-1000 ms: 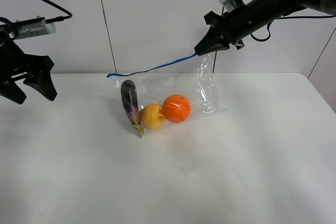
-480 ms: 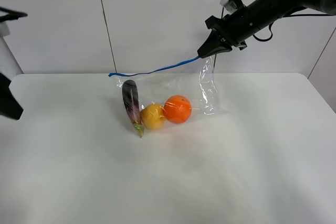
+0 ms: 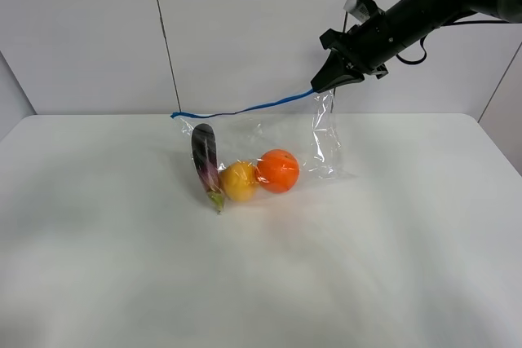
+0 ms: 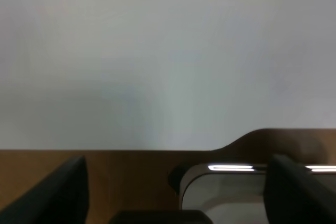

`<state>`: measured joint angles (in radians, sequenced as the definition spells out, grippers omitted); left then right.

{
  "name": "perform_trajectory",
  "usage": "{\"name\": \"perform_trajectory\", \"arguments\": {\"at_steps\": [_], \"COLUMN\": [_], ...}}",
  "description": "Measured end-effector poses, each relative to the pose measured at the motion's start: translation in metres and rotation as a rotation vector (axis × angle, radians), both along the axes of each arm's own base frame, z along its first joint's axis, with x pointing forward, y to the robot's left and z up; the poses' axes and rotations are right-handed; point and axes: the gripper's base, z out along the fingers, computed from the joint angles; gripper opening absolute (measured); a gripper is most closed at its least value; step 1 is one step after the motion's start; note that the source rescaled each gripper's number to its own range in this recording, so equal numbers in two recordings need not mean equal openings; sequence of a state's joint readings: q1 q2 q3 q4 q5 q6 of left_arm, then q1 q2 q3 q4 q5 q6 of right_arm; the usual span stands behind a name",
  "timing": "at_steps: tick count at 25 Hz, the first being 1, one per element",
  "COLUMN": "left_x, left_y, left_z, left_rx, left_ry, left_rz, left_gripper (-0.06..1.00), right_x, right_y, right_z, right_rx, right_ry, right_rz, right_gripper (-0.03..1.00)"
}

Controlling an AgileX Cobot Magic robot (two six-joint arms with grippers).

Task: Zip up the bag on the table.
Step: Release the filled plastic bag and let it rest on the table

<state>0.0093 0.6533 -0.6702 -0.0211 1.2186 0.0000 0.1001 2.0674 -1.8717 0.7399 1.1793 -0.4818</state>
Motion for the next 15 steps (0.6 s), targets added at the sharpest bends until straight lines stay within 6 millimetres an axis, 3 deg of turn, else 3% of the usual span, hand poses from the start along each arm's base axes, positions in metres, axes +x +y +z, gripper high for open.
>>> {"name": "perform_trajectory", "arguments": {"at_steps": [2, 4, 7, 8, 10, 15], "left_x": [-0.014, -0.024, -0.036, -0.039, -0.043, -0.053], "left_y": [0.0, 0.0, -0.002, -0.002, -0.002, -0.002], "left_z": [-0.008, -0.01, -0.009, -0.008, -0.006, -0.004], "left_rx": [0.0, -0.001, -0.014, -0.016, -0.017, -0.016], "left_ry": [-0.027, -0.087, -0.18, -0.203, -0.236, -0.296], "left_rz": [0.0, 0.0, -0.002, -0.002, -0.002, -0.003], "left_gripper": [0.84, 0.84, 0.84, 0.84, 0.84, 0.84], "right_x": [0.0, 0.0, 0.0, 0.0, 0.001, 0.01], "right_y": [0.0, -0.001, -0.002, -0.002, -0.006, -0.024], "right_z": [0.0, -0.001, -0.001, -0.002, -0.003, 0.007], "right_rx": [-0.001, -0.007, -0.02, -0.032, -0.085, -0.277], "right_ry": [0.008, 0.011, 0.01, 0.008, -0.003, -0.056], "right_rz": [-0.009, -0.012, -0.01, -0.01, -0.019, -0.138], "right_gripper": [0.21, 0.41, 0.78, 0.85, 0.94, 0.98]}}
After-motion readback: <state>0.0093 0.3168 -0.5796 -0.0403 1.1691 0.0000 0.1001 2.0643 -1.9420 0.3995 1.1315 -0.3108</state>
